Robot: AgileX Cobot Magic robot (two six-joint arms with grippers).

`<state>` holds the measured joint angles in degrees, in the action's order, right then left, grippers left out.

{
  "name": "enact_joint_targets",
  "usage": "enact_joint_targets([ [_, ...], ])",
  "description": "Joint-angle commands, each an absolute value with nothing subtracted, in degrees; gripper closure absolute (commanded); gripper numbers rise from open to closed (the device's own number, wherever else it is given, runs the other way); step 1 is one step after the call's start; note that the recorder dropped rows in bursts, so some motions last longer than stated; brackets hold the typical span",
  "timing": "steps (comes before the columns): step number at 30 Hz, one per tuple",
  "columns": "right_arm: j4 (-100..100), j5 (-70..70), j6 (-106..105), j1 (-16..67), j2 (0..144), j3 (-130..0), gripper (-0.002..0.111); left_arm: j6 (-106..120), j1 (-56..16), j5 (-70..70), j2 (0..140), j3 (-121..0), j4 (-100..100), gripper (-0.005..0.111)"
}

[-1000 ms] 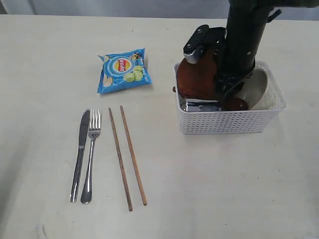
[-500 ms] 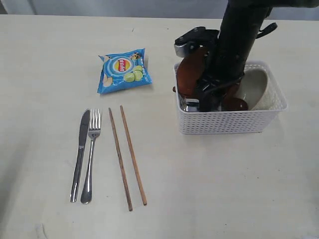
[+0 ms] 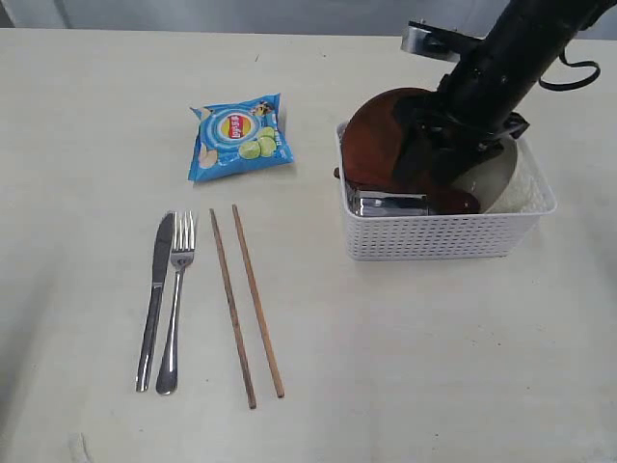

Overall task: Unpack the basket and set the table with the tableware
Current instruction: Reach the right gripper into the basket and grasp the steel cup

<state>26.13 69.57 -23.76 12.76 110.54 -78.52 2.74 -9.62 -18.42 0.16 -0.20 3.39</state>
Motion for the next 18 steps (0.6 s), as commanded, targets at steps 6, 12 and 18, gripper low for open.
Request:
enact_joint_targets([
  [6, 24.9, 68.6, -22.0, 12.2, 112.8, -76.0, 0.052, 2.8, -10.0, -18.3, 0.0, 0.0, 2.7, 0.107],
  [12, 29.3, 68.5, -23.8, 12.2, 112.8, -75.5, 0.052, 2.8, -10.0, -18.3, 0.0, 0.0, 2.7, 0.107],
  [18, 30.9, 69.5, -25.3, 12.2, 112.8, -75.5, 0.056, 2.8, -10.0, -18.3, 0.0, 0.0, 2.7, 0.107],
])
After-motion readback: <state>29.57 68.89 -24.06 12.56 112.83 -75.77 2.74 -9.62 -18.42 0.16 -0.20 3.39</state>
